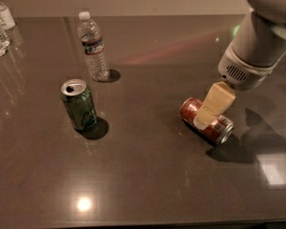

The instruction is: Pick coke can

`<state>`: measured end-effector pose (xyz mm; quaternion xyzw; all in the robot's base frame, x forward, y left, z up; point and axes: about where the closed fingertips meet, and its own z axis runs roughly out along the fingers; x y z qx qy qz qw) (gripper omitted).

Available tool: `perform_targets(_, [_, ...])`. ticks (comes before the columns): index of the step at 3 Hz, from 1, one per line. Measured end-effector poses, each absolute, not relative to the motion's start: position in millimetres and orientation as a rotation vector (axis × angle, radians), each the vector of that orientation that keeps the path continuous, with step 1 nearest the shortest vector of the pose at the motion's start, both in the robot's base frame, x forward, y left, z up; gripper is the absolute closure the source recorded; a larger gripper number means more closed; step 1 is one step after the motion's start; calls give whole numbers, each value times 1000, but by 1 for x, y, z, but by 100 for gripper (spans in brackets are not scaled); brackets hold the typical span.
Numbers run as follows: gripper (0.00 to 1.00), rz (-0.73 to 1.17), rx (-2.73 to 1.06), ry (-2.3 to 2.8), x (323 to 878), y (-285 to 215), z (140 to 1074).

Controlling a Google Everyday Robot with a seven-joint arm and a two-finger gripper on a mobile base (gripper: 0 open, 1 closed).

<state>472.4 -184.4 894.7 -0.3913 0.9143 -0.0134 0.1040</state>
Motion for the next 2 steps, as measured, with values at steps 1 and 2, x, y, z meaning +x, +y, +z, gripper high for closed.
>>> perform_targets(1, [0,-35,-1086,2773,478,-180,874])
perform_targets(2, [0,-40,-1067,2822,479,-172,860])
